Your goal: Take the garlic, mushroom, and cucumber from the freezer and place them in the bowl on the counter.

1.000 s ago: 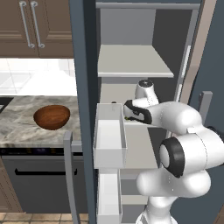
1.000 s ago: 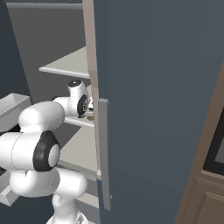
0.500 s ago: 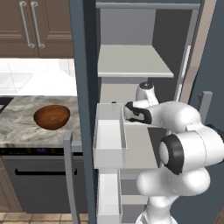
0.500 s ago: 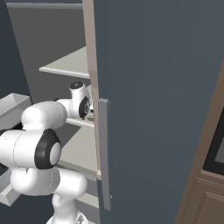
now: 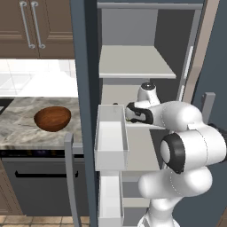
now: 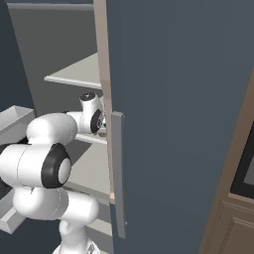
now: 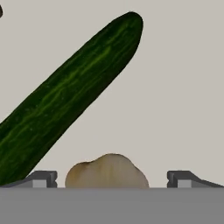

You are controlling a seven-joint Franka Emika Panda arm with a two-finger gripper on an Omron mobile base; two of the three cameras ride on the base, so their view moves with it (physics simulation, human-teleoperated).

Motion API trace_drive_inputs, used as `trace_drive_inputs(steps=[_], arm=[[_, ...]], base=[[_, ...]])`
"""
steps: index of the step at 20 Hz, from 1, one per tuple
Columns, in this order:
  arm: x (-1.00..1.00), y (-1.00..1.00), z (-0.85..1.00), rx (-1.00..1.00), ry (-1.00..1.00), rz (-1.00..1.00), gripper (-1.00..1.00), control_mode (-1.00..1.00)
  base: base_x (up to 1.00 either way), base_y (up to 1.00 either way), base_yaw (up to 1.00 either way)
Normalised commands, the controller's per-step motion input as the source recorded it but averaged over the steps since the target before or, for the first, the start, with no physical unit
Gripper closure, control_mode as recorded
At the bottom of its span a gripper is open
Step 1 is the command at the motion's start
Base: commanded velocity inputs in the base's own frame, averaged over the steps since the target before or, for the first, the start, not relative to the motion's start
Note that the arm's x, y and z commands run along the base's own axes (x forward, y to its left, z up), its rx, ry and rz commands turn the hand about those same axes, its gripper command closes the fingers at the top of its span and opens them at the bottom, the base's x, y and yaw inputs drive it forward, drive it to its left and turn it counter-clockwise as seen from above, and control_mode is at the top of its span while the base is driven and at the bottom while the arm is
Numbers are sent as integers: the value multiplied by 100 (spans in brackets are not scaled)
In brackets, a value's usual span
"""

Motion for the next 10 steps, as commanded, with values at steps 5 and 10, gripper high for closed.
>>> trace_drive_inputs(steps=[5, 10], arm=[[7, 0, -15, 0, 0, 1, 100, -100], [-1, -1, -16, 0, 0, 1, 100, -100]], base=[[0, 0, 0], [0, 0, 0]])
